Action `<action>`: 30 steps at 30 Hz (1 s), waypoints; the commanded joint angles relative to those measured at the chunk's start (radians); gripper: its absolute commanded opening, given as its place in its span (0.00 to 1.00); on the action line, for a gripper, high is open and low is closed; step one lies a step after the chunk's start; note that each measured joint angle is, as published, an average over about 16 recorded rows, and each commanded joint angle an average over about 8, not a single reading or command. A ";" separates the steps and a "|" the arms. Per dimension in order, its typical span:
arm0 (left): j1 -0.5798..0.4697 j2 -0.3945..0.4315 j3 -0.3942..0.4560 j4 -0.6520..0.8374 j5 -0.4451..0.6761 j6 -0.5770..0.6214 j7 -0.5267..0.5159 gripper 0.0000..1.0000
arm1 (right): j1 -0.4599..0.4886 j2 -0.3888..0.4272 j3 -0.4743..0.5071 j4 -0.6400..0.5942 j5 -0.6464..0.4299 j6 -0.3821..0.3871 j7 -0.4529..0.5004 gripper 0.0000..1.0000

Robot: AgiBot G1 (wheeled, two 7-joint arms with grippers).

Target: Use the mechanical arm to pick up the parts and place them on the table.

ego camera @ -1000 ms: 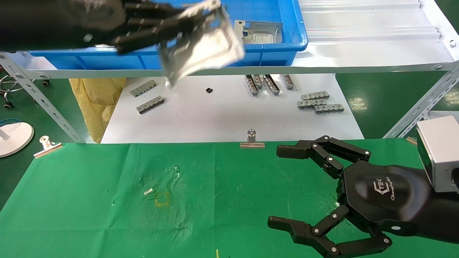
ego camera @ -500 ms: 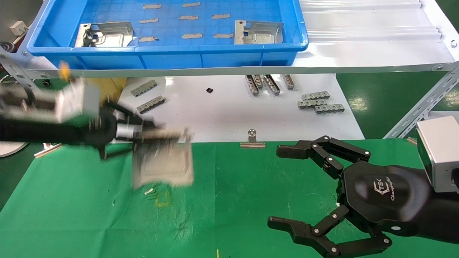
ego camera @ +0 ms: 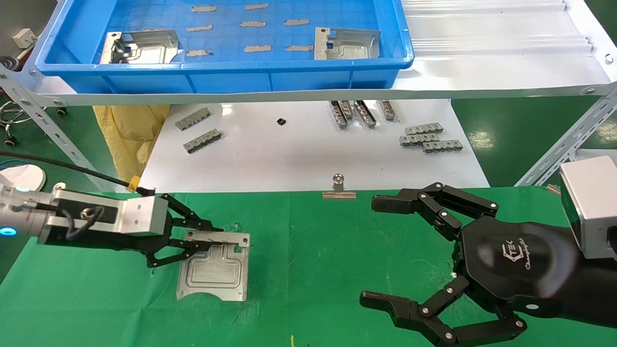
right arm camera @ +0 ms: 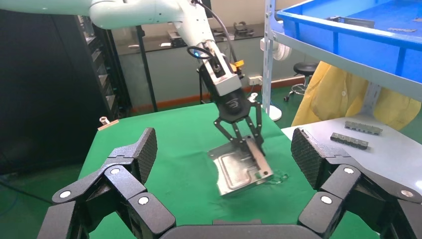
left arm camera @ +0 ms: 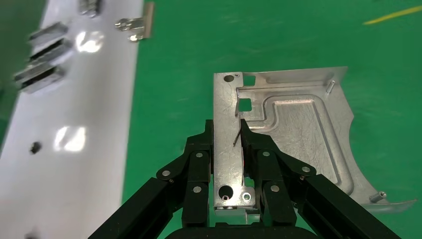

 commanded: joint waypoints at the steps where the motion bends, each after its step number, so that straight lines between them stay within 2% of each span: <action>1: 0.004 0.011 0.002 0.035 0.001 -0.012 0.039 1.00 | 0.000 0.000 0.000 0.000 0.000 0.000 0.000 1.00; 6: -0.004 0.036 0.002 0.099 0.004 -0.040 0.091 1.00 | 0.000 0.000 0.000 0.000 0.000 0.000 0.000 1.00; 13: -0.022 0.049 -0.017 0.171 -0.023 -0.022 0.099 1.00 | 0.000 0.000 0.000 0.000 0.000 0.000 0.000 1.00; 17: -0.033 0.042 -0.034 0.203 -0.051 0.023 0.068 1.00 | 0.000 0.000 0.000 0.000 0.000 0.000 0.000 1.00; 25: -0.037 0.022 -0.078 0.251 -0.122 0.058 -0.069 1.00 | 0.000 0.000 0.000 0.000 0.000 0.000 0.000 1.00; 30: -0.032 0.020 -0.087 0.258 -0.137 0.063 -0.096 1.00 | 0.000 0.000 0.000 0.000 0.000 0.000 0.000 1.00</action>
